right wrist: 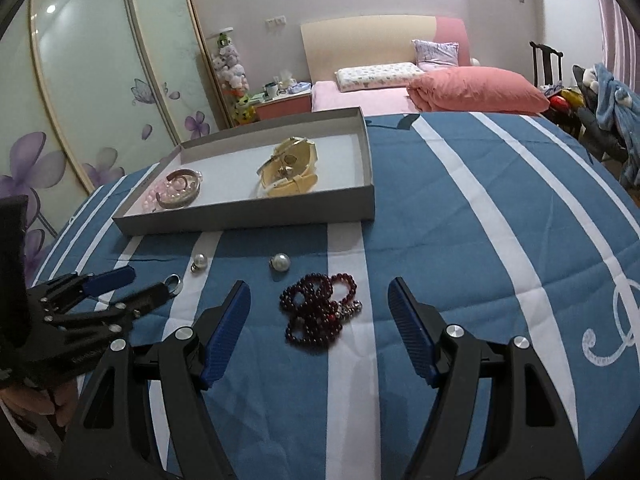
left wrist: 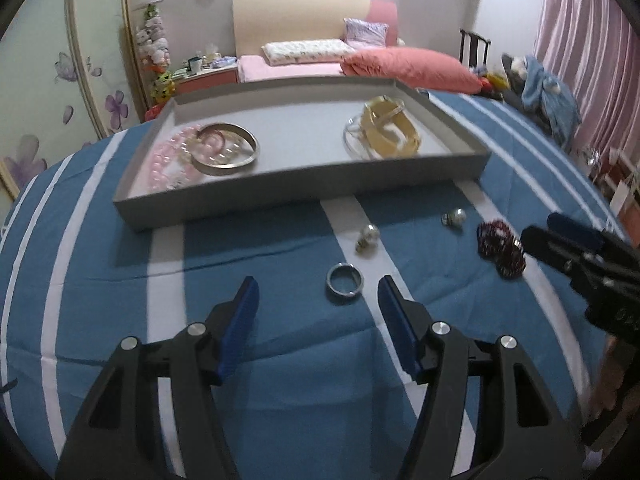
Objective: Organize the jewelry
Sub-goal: 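Withdraw both tools from the tray back over the bedspread, then grasp the silver ring with the left tool while the right tool grasps the dark red beaded bracelet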
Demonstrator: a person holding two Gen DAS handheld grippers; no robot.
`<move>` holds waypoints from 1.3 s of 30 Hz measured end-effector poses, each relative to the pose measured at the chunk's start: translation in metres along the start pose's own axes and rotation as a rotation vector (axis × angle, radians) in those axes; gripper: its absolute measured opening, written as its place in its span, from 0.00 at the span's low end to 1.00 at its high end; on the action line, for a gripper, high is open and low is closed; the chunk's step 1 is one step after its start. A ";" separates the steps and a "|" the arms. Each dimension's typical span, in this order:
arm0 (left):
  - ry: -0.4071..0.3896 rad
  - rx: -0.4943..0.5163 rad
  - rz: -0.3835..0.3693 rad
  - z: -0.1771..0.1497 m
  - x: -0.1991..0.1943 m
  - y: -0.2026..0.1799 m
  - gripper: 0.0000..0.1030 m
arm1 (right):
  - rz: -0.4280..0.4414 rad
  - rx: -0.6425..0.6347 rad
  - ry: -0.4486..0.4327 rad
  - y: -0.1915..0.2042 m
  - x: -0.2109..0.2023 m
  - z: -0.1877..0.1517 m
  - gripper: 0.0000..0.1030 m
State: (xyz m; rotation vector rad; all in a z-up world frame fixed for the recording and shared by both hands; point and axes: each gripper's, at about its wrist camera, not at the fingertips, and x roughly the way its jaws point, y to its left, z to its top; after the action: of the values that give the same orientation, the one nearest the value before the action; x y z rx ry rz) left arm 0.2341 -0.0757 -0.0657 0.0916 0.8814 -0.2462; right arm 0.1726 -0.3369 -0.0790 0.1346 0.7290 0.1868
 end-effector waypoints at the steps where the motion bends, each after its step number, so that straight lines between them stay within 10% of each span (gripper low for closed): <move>1: 0.006 0.002 0.001 0.001 0.003 -0.002 0.56 | 0.000 0.001 0.001 0.000 0.001 0.000 0.69; 18: 0.016 0.036 0.003 0.011 0.014 -0.014 0.21 | 0.013 0.012 0.016 -0.003 0.000 -0.009 0.69; 39: 0.015 0.007 0.018 0.017 0.017 -0.005 0.21 | 0.025 -0.007 0.088 0.012 -0.005 -0.027 0.69</move>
State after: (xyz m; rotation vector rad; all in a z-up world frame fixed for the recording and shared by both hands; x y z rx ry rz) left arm 0.2560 -0.0864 -0.0684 0.1082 0.8945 -0.2323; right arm 0.1495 -0.3248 -0.0935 0.1291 0.8139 0.2204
